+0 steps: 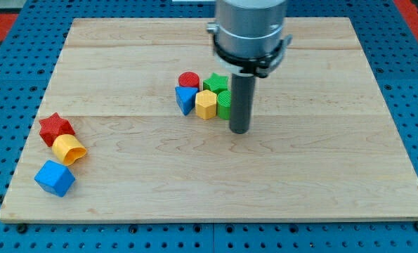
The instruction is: Separate the green blocks from the group
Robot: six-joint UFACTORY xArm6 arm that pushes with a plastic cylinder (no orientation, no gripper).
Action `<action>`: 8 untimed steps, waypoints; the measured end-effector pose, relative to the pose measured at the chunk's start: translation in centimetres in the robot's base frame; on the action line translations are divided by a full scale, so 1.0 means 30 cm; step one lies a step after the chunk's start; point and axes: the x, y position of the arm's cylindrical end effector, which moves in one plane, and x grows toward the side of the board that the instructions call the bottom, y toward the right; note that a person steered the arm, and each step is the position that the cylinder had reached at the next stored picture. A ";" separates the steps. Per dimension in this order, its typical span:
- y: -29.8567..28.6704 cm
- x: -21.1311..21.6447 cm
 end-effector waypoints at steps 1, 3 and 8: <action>-0.088 -0.024; -0.112 -0.064; -0.198 -0.438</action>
